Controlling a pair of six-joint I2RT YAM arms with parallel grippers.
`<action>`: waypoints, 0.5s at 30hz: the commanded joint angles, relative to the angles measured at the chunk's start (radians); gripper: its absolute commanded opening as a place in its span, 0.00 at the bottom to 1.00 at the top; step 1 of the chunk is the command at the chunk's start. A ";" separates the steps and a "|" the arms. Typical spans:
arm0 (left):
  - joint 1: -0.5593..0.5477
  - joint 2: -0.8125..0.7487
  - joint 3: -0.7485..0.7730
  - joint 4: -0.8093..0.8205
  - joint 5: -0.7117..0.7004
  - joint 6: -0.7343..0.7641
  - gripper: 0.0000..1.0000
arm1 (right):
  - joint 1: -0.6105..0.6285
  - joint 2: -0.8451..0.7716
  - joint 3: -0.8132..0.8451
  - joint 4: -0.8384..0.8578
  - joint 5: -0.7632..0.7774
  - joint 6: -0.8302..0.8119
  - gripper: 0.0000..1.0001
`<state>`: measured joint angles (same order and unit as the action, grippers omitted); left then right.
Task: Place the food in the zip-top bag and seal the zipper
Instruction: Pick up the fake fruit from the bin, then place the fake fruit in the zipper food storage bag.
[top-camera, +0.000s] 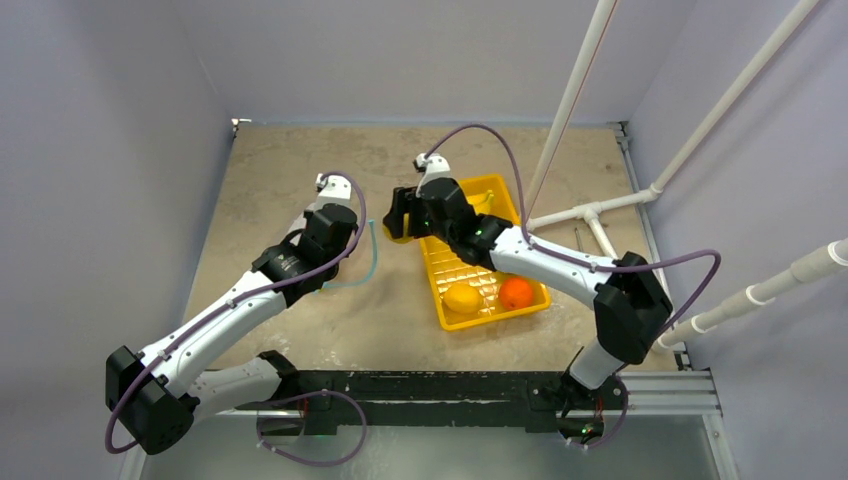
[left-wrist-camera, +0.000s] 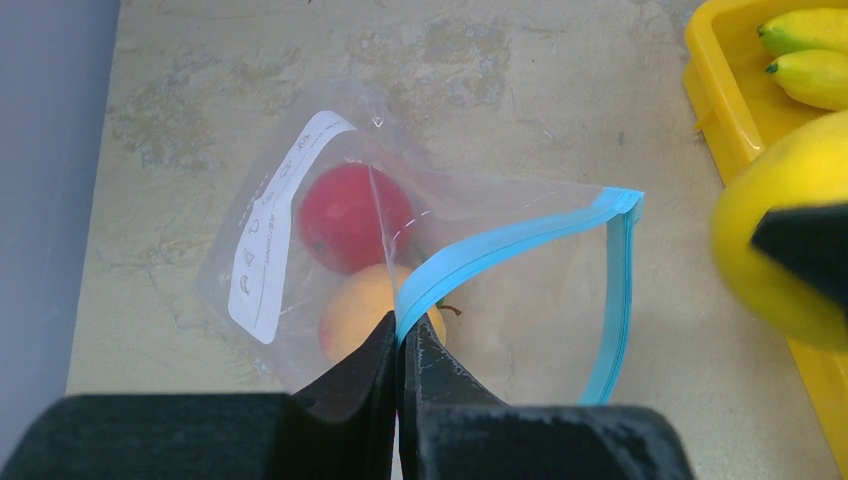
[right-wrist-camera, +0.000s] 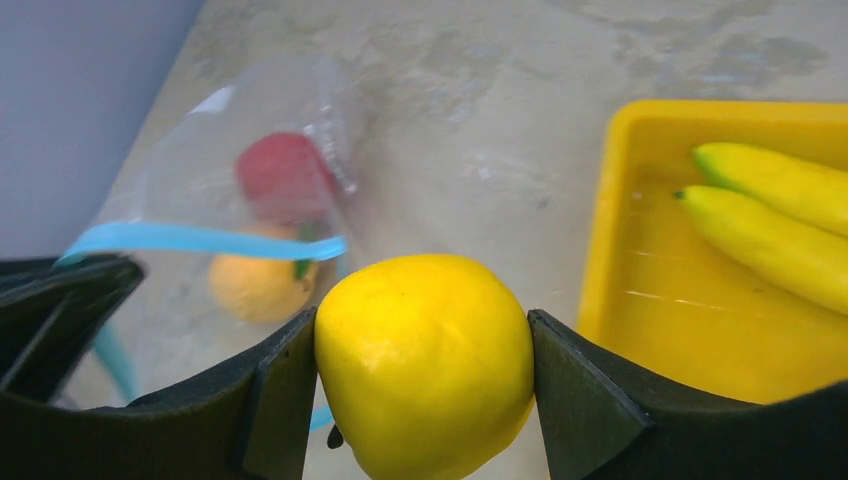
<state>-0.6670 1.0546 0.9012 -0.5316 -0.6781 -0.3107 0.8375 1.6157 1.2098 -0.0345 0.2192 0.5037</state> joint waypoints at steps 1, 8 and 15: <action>0.010 -0.010 -0.004 0.035 0.009 0.010 0.00 | 0.056 -0.013 0.018 0.095 -0.100 -0.012 0.39; 0.010 -0.015 -0.004 0.035 0.012 0.008 0.00 | 0.100 0.014 0.028 0.137 -0.171 0.006 0.38; 0.010 -0.023 -0.006 0.032 0.011 0.008 0.00 | 0.112 0.044 0.026 0.179 -0.207 0.032 0.40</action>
<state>-0.6632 1.0542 0.9012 -0.5316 -0.6682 -0.3107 0.9401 1.6485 1.2098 0.0772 0.0467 0.5163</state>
